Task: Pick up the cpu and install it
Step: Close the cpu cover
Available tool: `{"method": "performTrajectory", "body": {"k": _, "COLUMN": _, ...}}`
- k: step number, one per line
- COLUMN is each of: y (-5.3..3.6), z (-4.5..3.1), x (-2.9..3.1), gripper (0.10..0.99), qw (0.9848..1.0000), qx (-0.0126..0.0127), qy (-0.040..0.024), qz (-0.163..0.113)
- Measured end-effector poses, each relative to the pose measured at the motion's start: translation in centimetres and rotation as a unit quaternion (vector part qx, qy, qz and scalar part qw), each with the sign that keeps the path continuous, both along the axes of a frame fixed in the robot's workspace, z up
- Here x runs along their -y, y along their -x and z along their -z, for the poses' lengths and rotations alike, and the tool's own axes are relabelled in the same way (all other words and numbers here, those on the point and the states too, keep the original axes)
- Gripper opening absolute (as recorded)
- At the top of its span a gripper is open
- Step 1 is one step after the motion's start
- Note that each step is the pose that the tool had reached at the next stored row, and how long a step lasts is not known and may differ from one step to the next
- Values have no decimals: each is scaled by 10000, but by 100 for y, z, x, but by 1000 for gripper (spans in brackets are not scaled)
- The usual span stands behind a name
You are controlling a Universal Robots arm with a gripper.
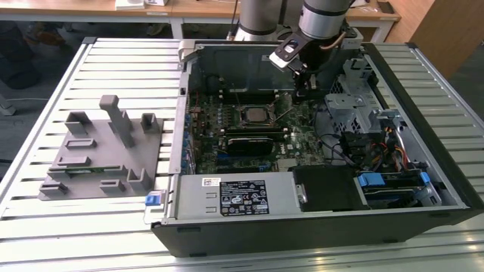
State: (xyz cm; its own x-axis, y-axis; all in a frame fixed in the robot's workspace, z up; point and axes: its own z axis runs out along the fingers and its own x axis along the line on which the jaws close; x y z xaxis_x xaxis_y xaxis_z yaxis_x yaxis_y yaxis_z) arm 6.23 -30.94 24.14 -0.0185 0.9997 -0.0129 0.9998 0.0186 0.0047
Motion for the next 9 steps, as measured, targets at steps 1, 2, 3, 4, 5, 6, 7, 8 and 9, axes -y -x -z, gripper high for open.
{"method": "performTrajectory", "body": {"k": 1, "y": 6, "z": 0, "x": -1, "gripper": 106, "qw": 10000, "qx": 0, "qy": 1, "qz": 0}}
{"method": "performTrajectory", "body": {"k": 2, "y": 15, "z": -1, "x": -1, "gripper": 106, "qw": 10000, "qx": 0, "qy": 1, "qz": 0}}
{"method": "performTrajectory", "body": {"k": 3, "y": 22, "z": -5, "x": 0, "gripper": 106, "qw": 10000, "qx": 0, "qy": 1, "qz": 0}}
{"method": "performTrajectory", "body": {"k": 4, "y": 32, "z": -13, "x": 0, "gripper": 106, "qw": 10000, "qx": 0, "qy": 0, "qz": 0}}
{"method": "performTrajectory", "body": {"k": 5, "y": 45, "z": -22, "x": 0, "gripper": 106, "qw": 10000, "qx": 0, "qy": 0, "qz": 0}}
{"method": "performTrajectory", "body": {"k": 6, "y": 62, "z": -32, "x": 0, "gripper": 106, "qw": 10000, "qx": 0, "qy": -1, "qz": -1}}
{"method": "performTrajectory", "body": {"k": 7, "y": 84, "z": -40, "x": 0, "gripper": 106, "qw": 10000, "qx": 0, "qy": -1, "qz": 0}}
{"method": "performTrajectory", "body": {"k": 8, "y": 110, "z": -46, "x": -1, "gripper": 106, "qw": 10000, "qx": 0, "qy": -2, "qz": 0}}
{"method": "performTrajectory", "body": {"k": 9, "y": 138, "z": -49, "x": -1, "gripper": 106, "qw": 10000, "qx": 0, "qy": -3, "qz": 0}}
